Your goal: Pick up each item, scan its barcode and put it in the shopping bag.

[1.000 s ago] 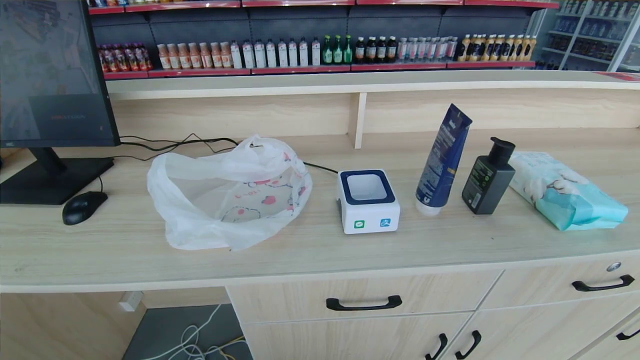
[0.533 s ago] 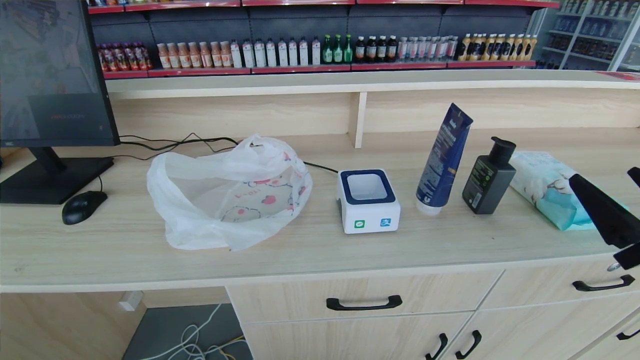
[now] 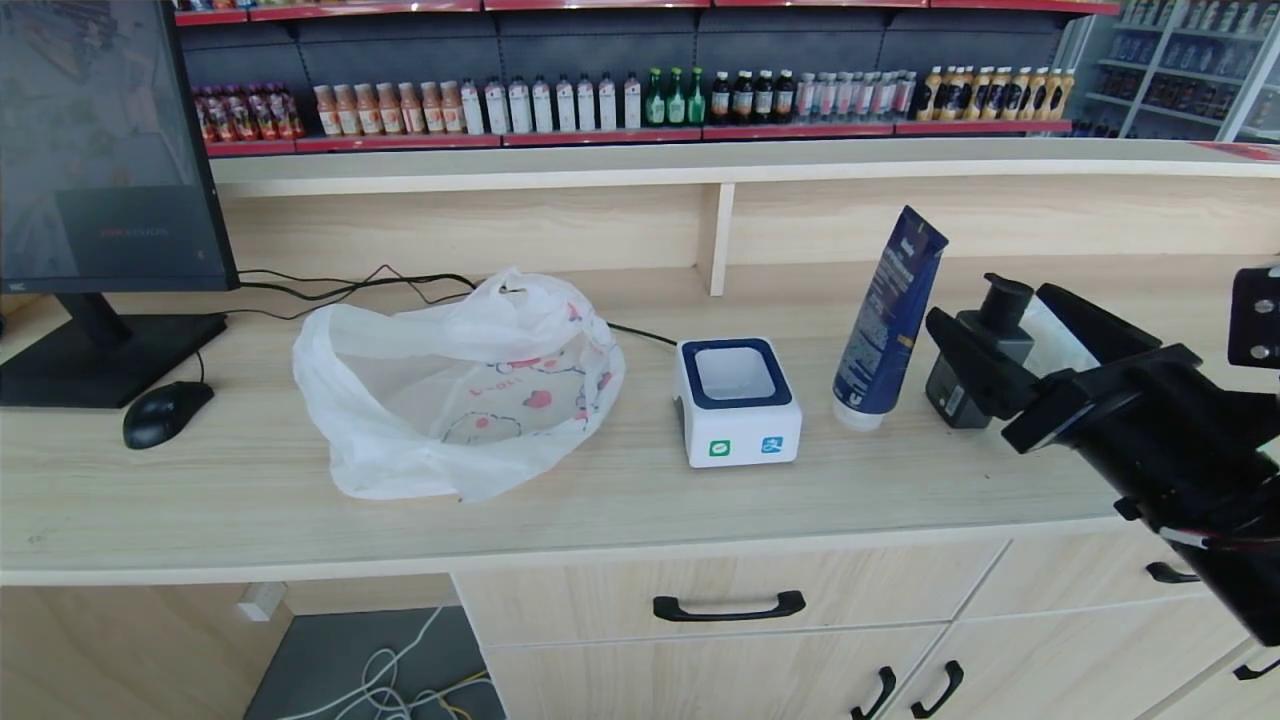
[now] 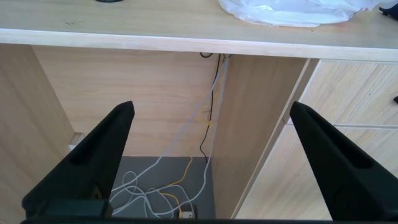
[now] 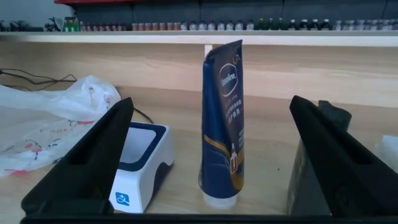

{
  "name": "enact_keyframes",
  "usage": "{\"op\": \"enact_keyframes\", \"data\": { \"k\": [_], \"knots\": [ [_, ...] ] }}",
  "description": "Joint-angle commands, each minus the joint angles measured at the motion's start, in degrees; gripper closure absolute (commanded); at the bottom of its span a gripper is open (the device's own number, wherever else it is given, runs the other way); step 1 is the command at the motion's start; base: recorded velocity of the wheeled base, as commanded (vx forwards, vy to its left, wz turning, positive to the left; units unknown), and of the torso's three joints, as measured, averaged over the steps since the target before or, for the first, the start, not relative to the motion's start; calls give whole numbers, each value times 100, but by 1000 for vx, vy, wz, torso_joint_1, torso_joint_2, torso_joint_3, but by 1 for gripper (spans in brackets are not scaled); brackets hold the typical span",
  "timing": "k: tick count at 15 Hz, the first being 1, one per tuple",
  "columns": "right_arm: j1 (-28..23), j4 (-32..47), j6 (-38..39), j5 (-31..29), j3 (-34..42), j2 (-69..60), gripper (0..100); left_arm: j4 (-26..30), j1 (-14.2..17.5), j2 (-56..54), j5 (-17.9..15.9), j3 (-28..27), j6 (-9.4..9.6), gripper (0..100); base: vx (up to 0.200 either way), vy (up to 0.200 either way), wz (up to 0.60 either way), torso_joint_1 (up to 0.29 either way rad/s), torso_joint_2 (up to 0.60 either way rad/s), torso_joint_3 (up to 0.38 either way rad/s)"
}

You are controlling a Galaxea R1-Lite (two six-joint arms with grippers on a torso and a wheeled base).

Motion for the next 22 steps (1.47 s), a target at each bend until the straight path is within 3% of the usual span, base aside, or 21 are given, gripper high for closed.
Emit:
{"op": "enact_keyframes", "data": {
  "k": [1,6,9,11,22],
  "knots": [
    [163,-6,-6,-2,-102,158,0,0,1,-2,-1,0,2,0,0,0,0,0,0,0],
    [243,-6,56,-81,-559,659,0,0,1,-2,-1,0,11,0,0,0,0,0,0,0],
    [418,-6,240,-696,-840,984,0,-9,1,-2,-10,0,11,0,0,0,0,0,0,0],
    [550,-6,258,-766,-910,1064,0,-18,1,-2,-1,0,11,0,0,0,0,0,0,0],
    [190,-6,645,-933,-1280,1723,0,-26,1,-2,-1,0,19,0,0,0,0,0,0,0]
  ]
}}
